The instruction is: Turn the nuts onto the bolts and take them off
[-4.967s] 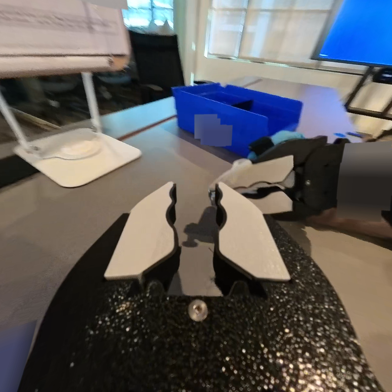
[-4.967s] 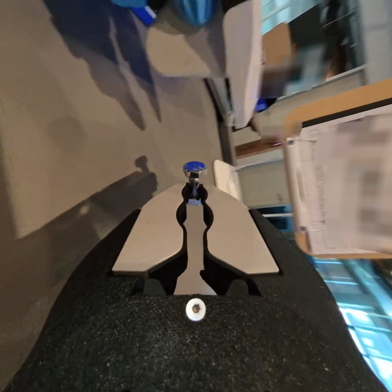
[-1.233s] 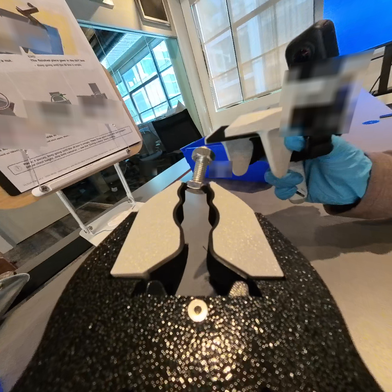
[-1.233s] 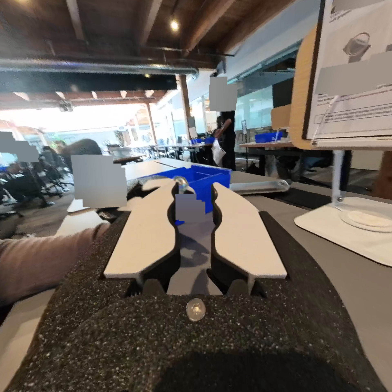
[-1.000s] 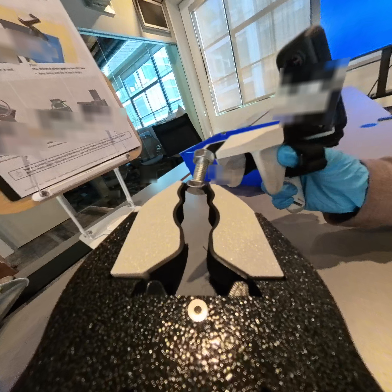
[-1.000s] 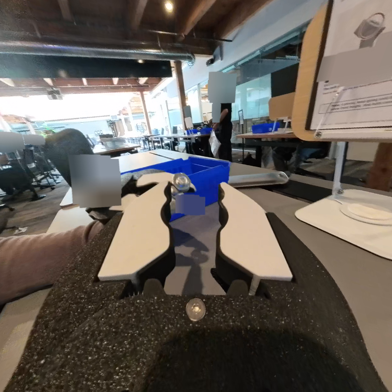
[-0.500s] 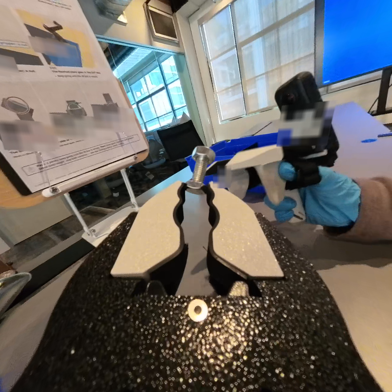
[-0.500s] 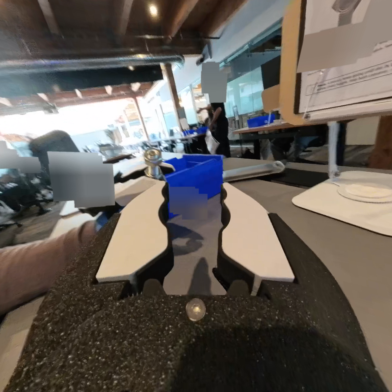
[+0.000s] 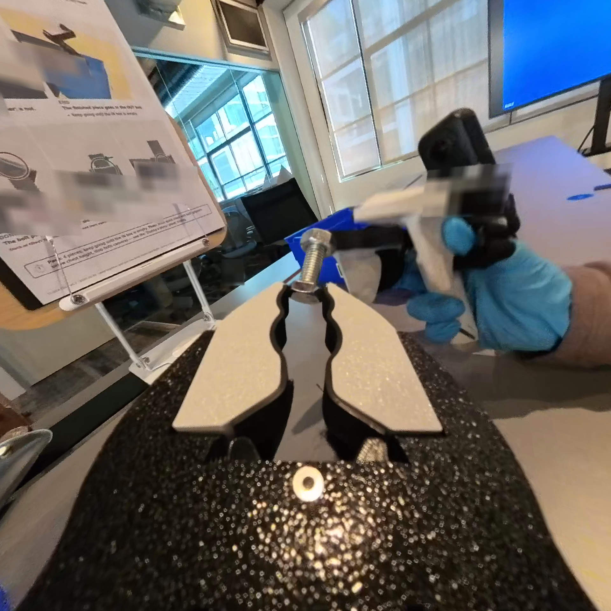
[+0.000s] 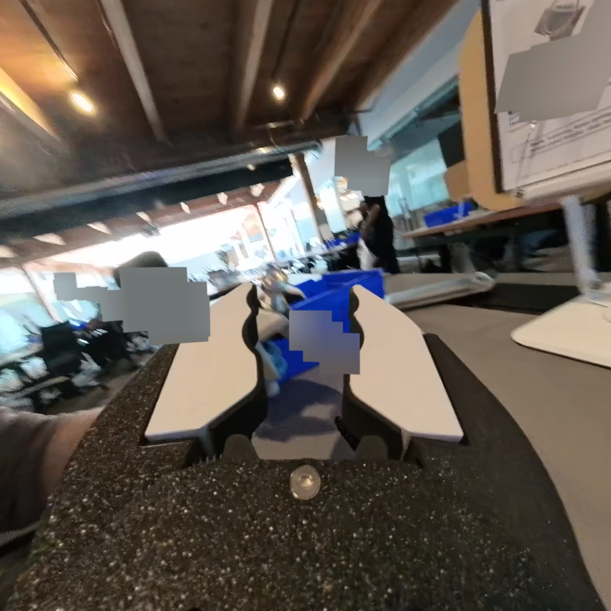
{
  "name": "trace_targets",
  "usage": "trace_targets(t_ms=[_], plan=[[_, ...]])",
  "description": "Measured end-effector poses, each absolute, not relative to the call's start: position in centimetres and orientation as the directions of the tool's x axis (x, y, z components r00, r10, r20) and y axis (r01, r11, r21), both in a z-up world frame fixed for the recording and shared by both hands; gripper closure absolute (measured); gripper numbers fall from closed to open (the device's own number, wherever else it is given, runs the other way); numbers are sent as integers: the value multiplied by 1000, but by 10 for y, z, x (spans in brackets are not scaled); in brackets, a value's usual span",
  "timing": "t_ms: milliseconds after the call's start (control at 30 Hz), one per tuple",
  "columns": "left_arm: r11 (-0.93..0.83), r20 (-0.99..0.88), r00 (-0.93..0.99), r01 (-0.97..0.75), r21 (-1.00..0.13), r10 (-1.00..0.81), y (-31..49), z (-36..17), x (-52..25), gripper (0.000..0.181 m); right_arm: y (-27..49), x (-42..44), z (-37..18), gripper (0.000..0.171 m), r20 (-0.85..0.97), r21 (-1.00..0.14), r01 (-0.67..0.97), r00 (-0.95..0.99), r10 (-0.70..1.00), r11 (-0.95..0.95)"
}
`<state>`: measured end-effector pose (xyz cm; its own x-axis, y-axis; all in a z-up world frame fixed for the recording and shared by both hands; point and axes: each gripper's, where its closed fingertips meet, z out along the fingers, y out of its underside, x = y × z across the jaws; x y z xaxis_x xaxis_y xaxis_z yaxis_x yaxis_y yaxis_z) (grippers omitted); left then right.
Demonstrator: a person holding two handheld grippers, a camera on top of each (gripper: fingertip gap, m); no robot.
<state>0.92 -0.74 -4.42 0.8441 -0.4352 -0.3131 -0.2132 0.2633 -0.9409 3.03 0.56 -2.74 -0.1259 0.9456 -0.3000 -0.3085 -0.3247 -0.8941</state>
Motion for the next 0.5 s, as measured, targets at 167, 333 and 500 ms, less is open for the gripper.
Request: trace_targets(t_ms=[167, 333, 500], plan=[[262, -349, 814, -250, -932, -465, -6, -53, 27, 162, -7, 21, -17, 117, -288, -890, -318, -164, 944, -326], [278, -295, 843, -181, -943, -451, -9, -41, 12, 162, 10, 27, -43, 124, -283, -919, -254, -107, 953, -302], [252, -330, 824, -235, -939, -460, -5, -52, 19, 162, 0, 28, -16, 120, -327, -854, -346, -222, 919, -388]])
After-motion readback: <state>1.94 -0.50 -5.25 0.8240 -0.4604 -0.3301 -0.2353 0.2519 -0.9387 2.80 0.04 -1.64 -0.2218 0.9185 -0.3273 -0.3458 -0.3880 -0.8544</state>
